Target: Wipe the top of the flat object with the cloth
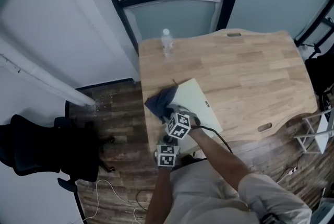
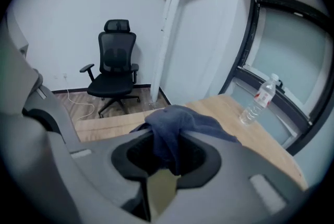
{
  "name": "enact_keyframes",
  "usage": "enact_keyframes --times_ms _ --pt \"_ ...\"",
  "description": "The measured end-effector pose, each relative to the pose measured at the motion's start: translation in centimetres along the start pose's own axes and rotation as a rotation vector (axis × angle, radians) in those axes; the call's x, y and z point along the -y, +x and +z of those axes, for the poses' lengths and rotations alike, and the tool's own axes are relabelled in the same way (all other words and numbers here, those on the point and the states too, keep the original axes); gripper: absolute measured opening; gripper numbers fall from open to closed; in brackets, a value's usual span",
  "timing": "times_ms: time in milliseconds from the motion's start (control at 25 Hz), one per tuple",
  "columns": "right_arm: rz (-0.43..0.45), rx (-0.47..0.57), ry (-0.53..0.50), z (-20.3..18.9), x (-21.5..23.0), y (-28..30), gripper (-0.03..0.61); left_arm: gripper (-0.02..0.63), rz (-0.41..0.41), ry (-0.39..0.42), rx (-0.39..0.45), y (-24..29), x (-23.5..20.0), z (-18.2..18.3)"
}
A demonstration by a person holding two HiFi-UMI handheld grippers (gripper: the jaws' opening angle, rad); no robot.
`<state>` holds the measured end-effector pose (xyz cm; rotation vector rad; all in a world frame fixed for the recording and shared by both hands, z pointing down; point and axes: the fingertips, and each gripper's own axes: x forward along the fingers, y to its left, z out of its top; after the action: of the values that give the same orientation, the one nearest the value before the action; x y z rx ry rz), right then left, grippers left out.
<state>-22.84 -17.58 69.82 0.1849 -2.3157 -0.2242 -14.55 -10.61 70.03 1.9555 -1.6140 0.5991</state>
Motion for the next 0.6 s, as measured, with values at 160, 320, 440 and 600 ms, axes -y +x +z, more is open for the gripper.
enact_keyframes --times_ms 160,320,440,600 --pt "0.034 0.018 0.004 0.4 -0.3 0.0 0.094 0.008 -0.003 0.010 0.001 0.1 -0.1 0.0" --pt "0.077 0.028 -0.023 0.1 -1.5 -0.7 0.094 0.008 -0.002 0.021 -0.001 0.1 -0.1 -0.1" --pt "0.131 0.036 -0.056 -0.4 -2.8 -1.5 0.095 0.008 -0.002 0.028 -0.002 0.1 -0.1 -0.1" --pt "0.205 0.046 -0.068 -1.5 -3.9 -2.8 0.097 0.008 -0.004 0.045 -0.003 0.2 0.1 0.0"
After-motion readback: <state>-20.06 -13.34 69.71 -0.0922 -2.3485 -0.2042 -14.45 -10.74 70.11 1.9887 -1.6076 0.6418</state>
